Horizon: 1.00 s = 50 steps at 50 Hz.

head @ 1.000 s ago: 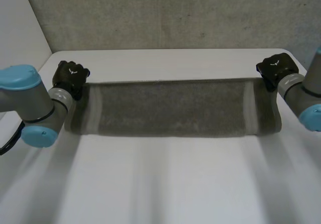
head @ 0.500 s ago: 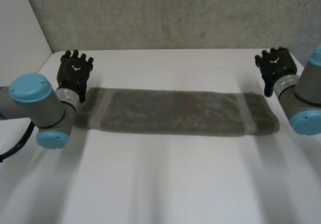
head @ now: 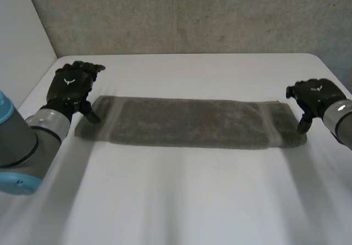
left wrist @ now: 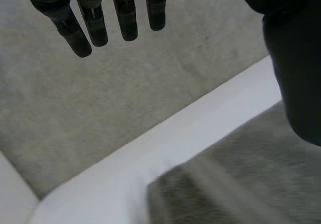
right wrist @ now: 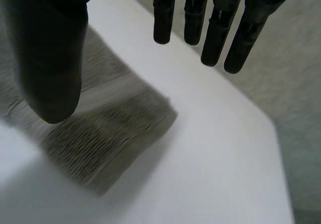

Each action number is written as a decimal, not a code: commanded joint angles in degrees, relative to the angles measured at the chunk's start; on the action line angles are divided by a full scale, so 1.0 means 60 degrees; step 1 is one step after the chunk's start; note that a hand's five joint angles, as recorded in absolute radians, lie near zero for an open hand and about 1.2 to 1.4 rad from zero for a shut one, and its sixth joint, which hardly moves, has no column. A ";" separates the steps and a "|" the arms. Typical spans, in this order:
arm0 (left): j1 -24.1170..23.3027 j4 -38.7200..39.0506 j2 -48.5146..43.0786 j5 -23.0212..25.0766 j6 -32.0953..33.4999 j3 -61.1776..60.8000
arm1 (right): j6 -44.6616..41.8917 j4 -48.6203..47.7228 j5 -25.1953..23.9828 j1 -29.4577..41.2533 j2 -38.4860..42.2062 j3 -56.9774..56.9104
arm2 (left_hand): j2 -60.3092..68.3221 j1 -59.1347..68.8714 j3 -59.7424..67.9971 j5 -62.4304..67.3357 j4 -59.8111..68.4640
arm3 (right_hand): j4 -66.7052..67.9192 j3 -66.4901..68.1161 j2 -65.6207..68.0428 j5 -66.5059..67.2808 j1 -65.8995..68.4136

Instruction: Fold the towel.

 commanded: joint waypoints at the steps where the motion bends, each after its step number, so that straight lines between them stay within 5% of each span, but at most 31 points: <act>1: 0.0049 0.0017 0.0092 0.0314 -0.0424 -0.0516 | 0.0033 0.0225 -0.0689 -0.0582 0.1226 -0.0193 | -0.0578 -0.0653 -0.0467 -0.1900 -0.0623 | 0.0892 0.0981 0.1065 0.0754 0.0946; 10: 0.0151 0.0061 -0.0011 0.0314 -0.0410 -0.0516 | 0.0018 0.0181 -0.0733 -0.0787 0.2239 -0.0501 | -0.0606 -0.0681 -0.0495 -0.1928 -0.0651 | 0.2350 0.2439 0.2523 0.2212 0.2404; 12: 0.0151 0.0105 -0.0026 0.0314 -0.0410 -0.0530 | 0.0018 0.0123 -0.0646 -0.0831 0.2428 -0.0647 | -0.0606 -0.0681 -0.0495 -0.1928 -0.0651 | 0.6109 0.6198 0.6282 0.5971 0.6163; 13: 0.0151 0.0105 -0.0026 0.0314 -0.0410 -0.0530 | 0.0018 0.0122 -0.0645 -0.0831 0.2429 -0.0648 | -0.0606 -0.0681 -0.0495 -0.1928 -0.0651 | 0.6135 0.6224 0.6307 0.5997 0.6188; 14: 0.0151 0.0105 -0.0040 0.0314 -0.0410 -0.0530 | 0.0047 0.0093 -0.0645 -0.0874 0.2444 -0.0720 | -0.0606 -0.0681 -0.0495 -0.1928 -0.0651 | 0.9133 0.9221 0.9305 0.8994 0.9186; 26: 0.0151 0.0105 -0.0040 0.0299 -0.0410 -0.0545 | -0.0187 0.0049 -0.0426 -0.1358 0.2444 -0.1043 | -0.0634 -0.0709 -0.0523 -0.1956 -0.0679 | 0.9602 0.9690 0.9774 0.9463 0.9655; 37: 0.0195 0.0105 0.0018 0.0255 -0.0395 -0.0530 | -0.4157 0.0049 0.2211 -0.3380 0.2239 -0.2010 | -0.0662 -0.0737 -0.0551 -0.1984 -0.0707 | 0.9602 0.9690 0.9774 0.9463 0.9655; 42: 0.0181 0.0076 0.0165 0.0241 -0.0410 -0.0413 | -0.3849 -0.0068 0.2343 -0.2750 0.2180 -0.2318 | -0.0690 -0.0765 -0.0579 -0.2012 -0.0735 | 0.9602 0.9690 0.9774 0.9463 0.9655; 47: 0.0137 0.0076 0.0413 0.0226 -0.0395 -0.0209 | -0.2037 -0.0476 0.1934 0.0084 0.1655 -0.3122 | -0.0690 -0.0765 -0.0579 -0.2012 -0.0735 | 0.9602 0.9690 0.9774 0.9463 0.9655; 50: 0.0078 0.0061 0.0414 0.0226 -0.0410 -0.0164 | -0.1725 -0.0830 0.1830 0.0810 0.1565 -0.3241 | -0.0690 -0.0765 -0.0579 -0.2012 -0.0735 | 0.9602 0.9690 0.9774 0.9463 0.9655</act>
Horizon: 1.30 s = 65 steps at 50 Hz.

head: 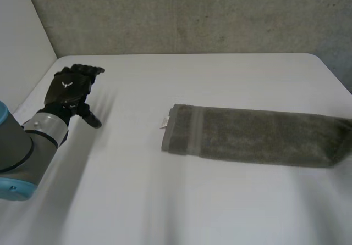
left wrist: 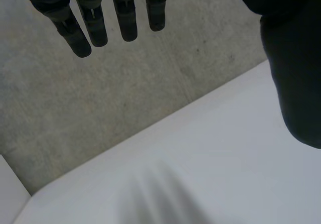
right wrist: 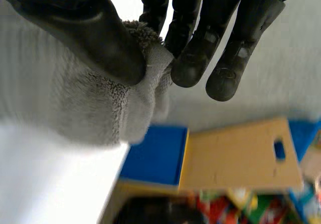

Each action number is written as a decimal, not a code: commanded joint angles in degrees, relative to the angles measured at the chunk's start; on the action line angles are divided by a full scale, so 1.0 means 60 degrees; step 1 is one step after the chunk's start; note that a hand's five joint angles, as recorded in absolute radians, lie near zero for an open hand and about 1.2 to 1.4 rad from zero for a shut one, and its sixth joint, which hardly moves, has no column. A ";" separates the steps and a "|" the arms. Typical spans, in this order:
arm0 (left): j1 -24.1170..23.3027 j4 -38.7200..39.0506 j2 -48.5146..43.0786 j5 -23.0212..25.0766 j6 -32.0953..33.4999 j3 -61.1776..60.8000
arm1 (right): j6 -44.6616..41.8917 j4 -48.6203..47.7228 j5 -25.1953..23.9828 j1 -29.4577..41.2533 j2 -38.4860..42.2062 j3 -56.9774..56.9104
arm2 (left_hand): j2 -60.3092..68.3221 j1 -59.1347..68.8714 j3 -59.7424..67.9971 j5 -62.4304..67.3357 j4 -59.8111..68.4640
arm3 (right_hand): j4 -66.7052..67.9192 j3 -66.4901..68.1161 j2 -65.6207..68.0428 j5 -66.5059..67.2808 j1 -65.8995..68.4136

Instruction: Fold the towel.

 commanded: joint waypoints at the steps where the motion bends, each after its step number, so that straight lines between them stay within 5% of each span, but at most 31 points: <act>1: -0.0128 -0.0018 0.0144 -0.0029 -0.0012 0.0225 | 0.1818 -0.1138 -0.0598 0.3468 -0.0450 -0.0624 | -0.0661 -0.0732 -0.0551 -0.1984 -0.0706 | 0.0461 0.0419 0.0851 0.0524 0.0586; 8: -0.0406 -0.0004 0.0173 -0.0058 0.0002 0.0240 | 0.1805 -0.2256 -0.2163 0.6576 0.0690 -0.0112 | -0.0661 -0.0731 -0.0550 -0.1984 -0.0706 | 0.0461 0.0419 0.0851 0.0524 0.0586; 17: -0.0597 0.0040 0.0071 -0.0058 0.0076 0.0357 | 0.1673 -0.2153 -0.2782 0.7167 0.1323 0.0153 | -0.0661 -0.0731 -0.0550 -0.1984 -0.0706 | 0.0461 0.0419 0.0851 0.0524 0.0586; 19: -0.0699 0.0040 0.0013 -0.0058 0.0061 0.0518 | 0.1687 -0.1934 -0.2738 0.7123 0.1177 0.0269 | -0.0633 -0.0703 -0.0522 -0.1956 -0.0678 | -0.8422 -0.8464 -0.8032 -0.8358 -0.8297; 23: -0.0976 0.0055 -0.0032 -0.0058 0.0061 0.0708 | 0.1906 -0.1773 -0.2753 0.6962 0.0726 0.0619 | -0.0633 -0.0703 -0.0522 -0.1956 -0.0678 | -1.1206 -1.1248 -1.0816 -1.1142 -1.1081; 35: -0.2513 0.0040 -0.0748 -0.0628 0.0017 0.1996 | 0.5610 -0.1568 -0.2884 0.4372 -0.1986 0.2992 | -0.0577 -0.0647 -0.0466 -0.1900 -0.0622 | -1.1206 -1.1248 -1.0816 -1.1142 -1.1081; 44: -0.3805 -0.0033 -0.1877 -0.0981 0.0076 0.2950 | 0.5511 -0.1274 -0.2987 0.3255 -0.2339 0.4591 | -0.0577 -0.0647 -0.0466 -0.1900 -0.0622 | -1.1206 -1.1248 -1.0816 -1.1142 -1.1081; 52: -0.4171 -0.0062 -0.2610 -0.1450 0.0076 0.3390 | 0.4749 -0.1303 -0.2665 0.2948 -0.2046 0.5075 | -0.0577 -0.0647 -0.0466 -0.1900 -0.0622 | -0.8136 -0.8178 -0.7746 -0.8073 -0.8011; 55: -0.4157 -0.0062 -0.2566 -0.1581 0.0076 0.3273 | 0.4485 -0.1289 -0.2342 0.2919 -0.1504 0.4914 | -0.0577 -0.0647 -0.0466 -0.1900 -0.0622 | -0.5165 -0.5207 -0.4775 -0.5101 -0.5040; 57: -0.4128 -0.0092 -0.2464 -0.1611 0.0076 0.3141 | 0.4179 -0.1274 -0.1716 0.2802 -0.1183 0.4505 | -0.0577 -0.0647 -0.0466 -0.1900 -0.0622 | 0.0441 0.0399 0.0831 0.0505 0.0566; 65: -0.3587 -0.0092 -0.1455 -0.1625 0.0061 0.2614 | 0.2717 -0.1684 -0.0746 0.3602 -0.1503 0.3232 | -0.0633 -0.0703 -0.0522 -0.1955 -0.0678 | 0.0461 0.0419 0.0851 0.0524 0.0586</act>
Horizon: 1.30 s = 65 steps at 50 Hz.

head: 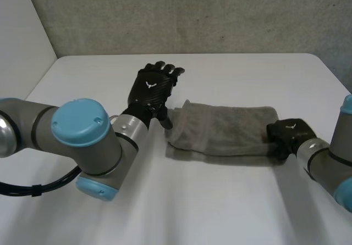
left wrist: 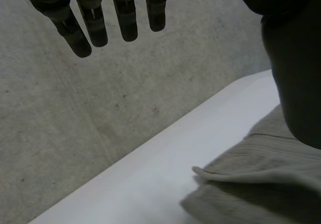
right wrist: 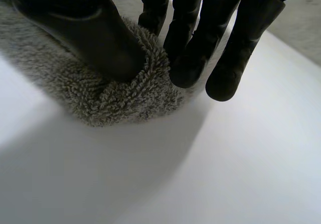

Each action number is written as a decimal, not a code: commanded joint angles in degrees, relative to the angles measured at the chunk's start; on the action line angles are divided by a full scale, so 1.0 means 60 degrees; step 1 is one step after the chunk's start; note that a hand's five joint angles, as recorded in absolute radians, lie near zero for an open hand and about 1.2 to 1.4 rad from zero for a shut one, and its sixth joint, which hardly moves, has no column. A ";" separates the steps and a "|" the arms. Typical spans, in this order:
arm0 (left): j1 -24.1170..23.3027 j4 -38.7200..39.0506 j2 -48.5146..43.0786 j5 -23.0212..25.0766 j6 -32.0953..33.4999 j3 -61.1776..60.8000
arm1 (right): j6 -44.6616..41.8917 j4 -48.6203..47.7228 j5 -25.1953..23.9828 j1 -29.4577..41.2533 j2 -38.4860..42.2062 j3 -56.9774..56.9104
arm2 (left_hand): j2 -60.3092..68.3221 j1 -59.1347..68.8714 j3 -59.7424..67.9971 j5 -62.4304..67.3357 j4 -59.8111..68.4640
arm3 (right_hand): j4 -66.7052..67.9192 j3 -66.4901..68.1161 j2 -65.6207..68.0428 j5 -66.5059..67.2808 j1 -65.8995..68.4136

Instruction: Fold the towel.

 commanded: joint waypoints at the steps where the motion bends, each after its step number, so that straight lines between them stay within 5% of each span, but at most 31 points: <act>1: 0.0523 -0.0006 0.0915 -0.0010 -0.0016 -0.0499 | -0.1337 -0.0337 0.0848 0.0775 -0.0236 -0.1211 | -0.0633 -0.0702 -0.0522 -0.1957 -0.0678 | 0.0484 0.0519 0.1153 0.0521 0.0733; 6: 0.1006 0.0008 0.1603 -0.0083 -0.0045 -0.0821 | -0.2319 -0.0748 0.0482 0.2723 -0.0046 -0.2412 | -0.0661 -0.0730 -0.0550 -0.1985 -0.0706 | 0.0484 0.0519 0.1153 0.0521 0.0733; 9: 0.1431 0.0023 0.1984 -0.0332 -0.0059 -0.0982 | -0.2948 -0.1099 -0.0295 0.3924 0.0760 -0.3057 | -0.0689 -0.0759 -0.0578 -0.2013 -0.0734 | 0.0484 0.0519 0.1153 0.0521 0.0733; 11: 0.1839 0.0009 0.2188 -0.0595 -0.0118 -0.1114 | -0.3765 -0.1027 -0.1679 0.4756 0.1445 -0.3393 | -0.0717 -0.0787 -0.0606 -0.2041 -0.0762 | 0.0484 0.0519 0.1153 0.0521 0.0733; 15: 0.1973 -0.0006 0.2247 -0.0655 -0.0133 -0.1202 | -0.4484 -0.0546 -0.2620 0.5110 0.2002 -0.3437 | -0.0745 -0.0815 -0.0635 -0.2069 -0.0790 | 0.0484 0.0519 0.1153 0.0521 0.0733; 20: 0.1973 0.0008 0.2233 -0.0611 -0.0118 -0.1393 | -0.4677 0.0219 -0.2170 0.5082 0.2181 -0.3526 | -0.0745 -0.0815 -0.0635 -0.2069 -0.0790 | 0.0484 0.0519 0.1153 0.0521 0.0733; 22: 0.1886 0.0023 0.2204 -0.0596 -0.0104 -0.1378 | -0.4240 -0.0014 -0.1441 0.4965 0.1729 -0.3336 | -0.0745 -0.0815 -0.0635 -0.2069 -0.0790 | -0.5502 -0.5466 -0.4832 -0.5465 -0.5252; 27: 0.1754 0.0067 0.2116 -0.0581 -0.0118 -0.1130 | -0.2559 -0.0366 -0.0896 0.4483 0.0456 -0.2664 | -0.0773 -0.0843 -0.0663 -0.2097 -0.0818 | -1.1183 -1.1147 -1.0513 -1.1146 -1.0934; 41: 0.0554 0.0009 0.0844 -0.0625 -0.1275 -0.0046 | 0.1912 -0.0133 -0.0763 0.2666 -0.0837 -0.1665 | -0.0717 -0.0787 -0.0607 -0.2041 -0.0762 | -1.1183 -1.1147 -1.0513 -1.1146 -1.0934; 65: -0.0327 -0.1251 -0.2016 -0.0669 -0.0954 0.0804 | 0.2325 0.1171 -0.1173 0.2064 0.2416 -0.3775 | -0.0661 -0.0730 -0.0550 -0.1985 -0.0706 | -1.1183 -1.1147 -1.0513 -1.1146 -1.0934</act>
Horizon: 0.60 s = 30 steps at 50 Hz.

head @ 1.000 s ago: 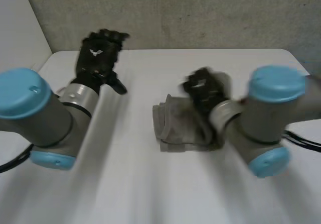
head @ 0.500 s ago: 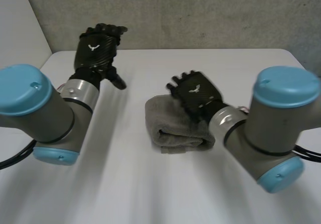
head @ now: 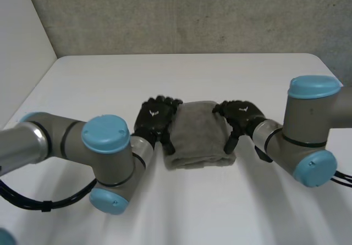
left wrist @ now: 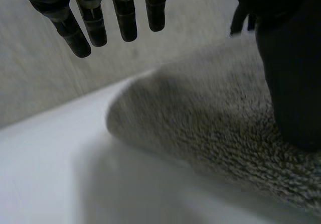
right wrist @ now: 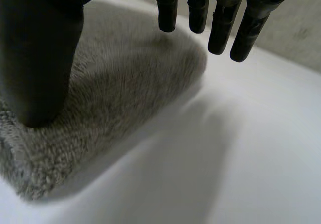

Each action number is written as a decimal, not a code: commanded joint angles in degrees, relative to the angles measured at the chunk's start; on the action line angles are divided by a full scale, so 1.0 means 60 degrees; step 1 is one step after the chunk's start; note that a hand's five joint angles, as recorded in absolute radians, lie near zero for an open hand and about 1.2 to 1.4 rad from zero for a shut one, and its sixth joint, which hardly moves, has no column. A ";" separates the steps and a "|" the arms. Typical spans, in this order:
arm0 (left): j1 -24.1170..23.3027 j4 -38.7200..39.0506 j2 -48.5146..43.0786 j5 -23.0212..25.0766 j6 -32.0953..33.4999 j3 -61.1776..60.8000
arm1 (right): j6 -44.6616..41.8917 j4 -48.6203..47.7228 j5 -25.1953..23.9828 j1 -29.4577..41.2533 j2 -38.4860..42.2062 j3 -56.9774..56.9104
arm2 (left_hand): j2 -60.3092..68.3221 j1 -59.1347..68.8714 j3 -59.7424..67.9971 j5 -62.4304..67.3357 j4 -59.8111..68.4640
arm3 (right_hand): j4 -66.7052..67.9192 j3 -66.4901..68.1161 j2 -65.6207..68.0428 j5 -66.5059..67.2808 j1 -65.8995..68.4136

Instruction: Fold the towel.

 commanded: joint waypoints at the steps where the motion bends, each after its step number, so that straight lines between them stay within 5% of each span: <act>1: -0.0010 -0.0164 -0.0194 0.0028 0.0215 0.0131 | -0.0074 0.0172 -0.0007 0.0009 0.0432 -0.0355 | -0.0656 -0.0682 -0.0502 -0.1939 -0.0706 | -0.0768 -0.0691 -0.0718 -0.0559 -0.0551; 6: 0.0005 -0.0179 0.0377 0.0043 0.0303 0.0146 | -0.0089 0.0216 -0.0022 0.0024 0.0066 -0.0398 | -0.0656 -0.0682 -0.0502 -0.1939 -0.0706 | -0.0768 -0.0691 -0.0718 -0.0559 -0.0551; 17: 0.0313 -0.1131 0.3175 -0.0001 0.0347 0.0029 | 0.0204 0.0303 0.0667 -0.0592 -0.3171 -0.0149 | -0.0741 -0.0766 -0.0586 -0.2023 -0.0790 | -0.0768 -0.0691 -0.0718 -0.0559 -0.0551; 22: 0.1510 -0.2548 0.4681 0.0028 0.0421 0.0014 | 0.0424 0.0874 0.1764 -0.1016 -0.4283 -0.0120 | -0.0740 -0.0765 -0.0585 -0.2022 -0.0790 | -0.0768 -0.0691 -0.0718 -0.0559 -0.0551; 30: 0.1924 -0.3811 0.5079 -0.0001 0.0391 -0.0030 | 0.0351 0.0977 0.1780 -0.1265 -0.4709 0.0026 | -0.0741 -0.0766 -0.0586 -0.2023 -0.0790 | -0.0768 -0.0691 -0.0718 -0.0559 -0.0551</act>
